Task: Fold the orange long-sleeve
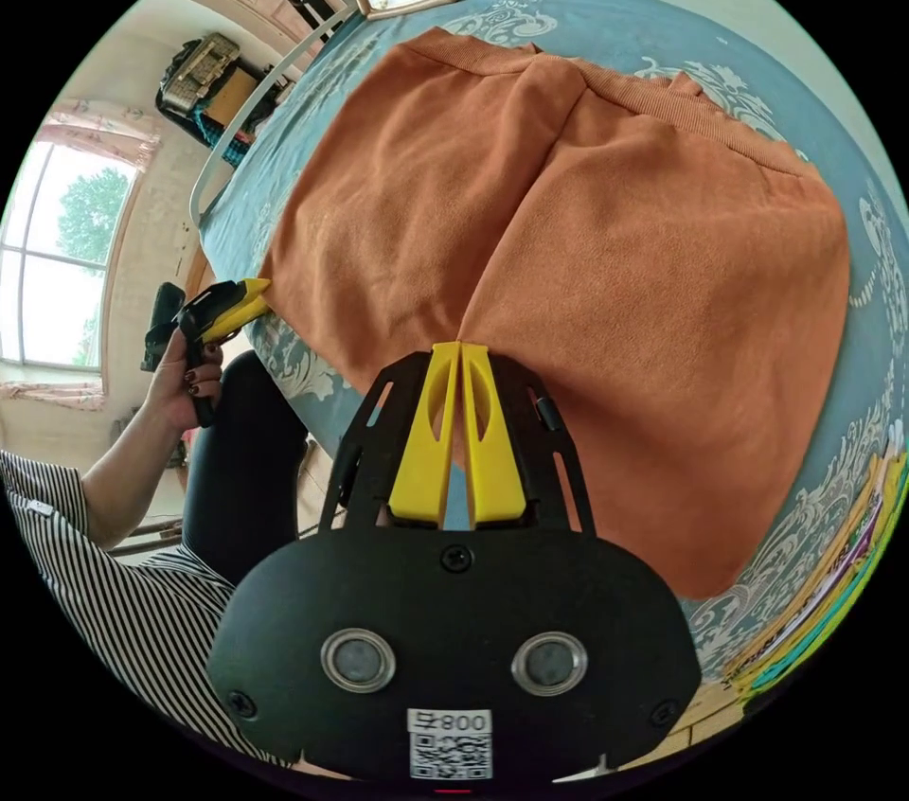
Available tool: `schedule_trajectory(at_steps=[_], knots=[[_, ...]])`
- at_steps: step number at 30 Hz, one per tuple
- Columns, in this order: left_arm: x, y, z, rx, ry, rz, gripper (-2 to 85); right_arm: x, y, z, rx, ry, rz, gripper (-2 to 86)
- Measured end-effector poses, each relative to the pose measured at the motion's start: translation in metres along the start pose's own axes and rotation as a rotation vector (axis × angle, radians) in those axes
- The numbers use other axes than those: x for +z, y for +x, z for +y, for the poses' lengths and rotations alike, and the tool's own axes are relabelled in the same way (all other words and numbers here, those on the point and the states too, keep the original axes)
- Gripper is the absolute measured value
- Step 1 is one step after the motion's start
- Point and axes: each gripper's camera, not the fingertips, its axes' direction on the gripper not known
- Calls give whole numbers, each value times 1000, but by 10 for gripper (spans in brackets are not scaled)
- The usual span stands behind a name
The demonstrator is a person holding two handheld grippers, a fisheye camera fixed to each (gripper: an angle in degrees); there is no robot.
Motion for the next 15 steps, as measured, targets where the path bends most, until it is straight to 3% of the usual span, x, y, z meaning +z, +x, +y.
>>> schedule_trajectory(at_steps=[8,15], knots=[[-8,26,10,144,21,26,36,20,-16,-32,3,-54,48,4],[-1,67,19,353,1,-30,35,-25,-29,-79,30,137,-26,41]])
